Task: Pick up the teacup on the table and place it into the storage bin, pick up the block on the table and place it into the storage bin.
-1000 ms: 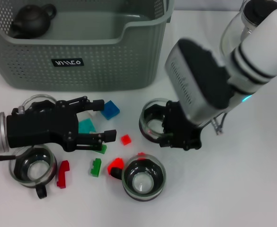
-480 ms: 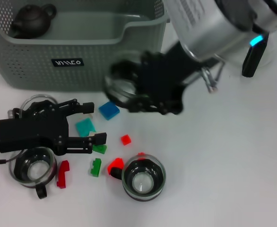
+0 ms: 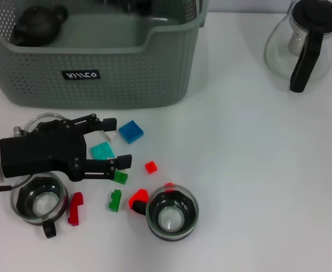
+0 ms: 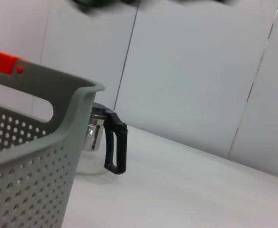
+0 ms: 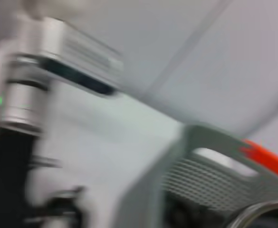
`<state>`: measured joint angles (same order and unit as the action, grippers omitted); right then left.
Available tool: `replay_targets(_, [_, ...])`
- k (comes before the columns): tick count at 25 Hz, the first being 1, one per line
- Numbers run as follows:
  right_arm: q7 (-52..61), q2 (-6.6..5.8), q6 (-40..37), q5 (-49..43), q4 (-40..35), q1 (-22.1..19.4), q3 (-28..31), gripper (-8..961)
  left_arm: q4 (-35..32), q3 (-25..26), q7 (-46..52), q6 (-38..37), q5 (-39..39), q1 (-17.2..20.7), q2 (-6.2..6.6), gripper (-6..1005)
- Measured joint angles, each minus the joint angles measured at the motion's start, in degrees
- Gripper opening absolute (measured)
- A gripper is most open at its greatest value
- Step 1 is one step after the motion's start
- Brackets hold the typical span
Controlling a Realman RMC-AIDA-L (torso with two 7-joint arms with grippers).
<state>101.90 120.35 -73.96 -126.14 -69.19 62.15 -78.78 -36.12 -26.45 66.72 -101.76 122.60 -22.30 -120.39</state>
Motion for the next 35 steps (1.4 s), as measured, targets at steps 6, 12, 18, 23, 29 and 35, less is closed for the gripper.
replay_targets(6, [-12.96,0.00,20.41,5.75,22.04,3.99,1.84,110,0.03,0.89,-0.67,0.24,0.00,-0.34,0.03,900])
replay_targets(12, [-27.76,0.25,32.01,19.11,36.88,7.08,2.24,120,0.09,2.85,-1.68,0.21,-0.16,-0.84,0.11,898])
replay_targets(18, [-37.24,0.56,37.85,27.50,45.59,9.30,1.78,130,0.09,3.51,-2.28,0.28,-0.18,-0.87,-0.13,897])
replay_targets(23, [-40.59,0.60,38.55,31.37,48.77,9.30,1.64,138,0.60,3.57,-2.56,0.28,-0.64,-0.90,-0.10,896])
replay_targets(29, [-40.91,0.69,38.09,32.22,49.92,8.43,1.54,148,0.93,3.60,-2.92,0.38,-0.78,-0.91,-0.05,895])
replay_targets(35, [-40.56,0.68,37.87,32.14,50.05,8.10,1.37,158,1.54,3.60,-2.97,0.46,-0.79,-0.86,-0.01,893])
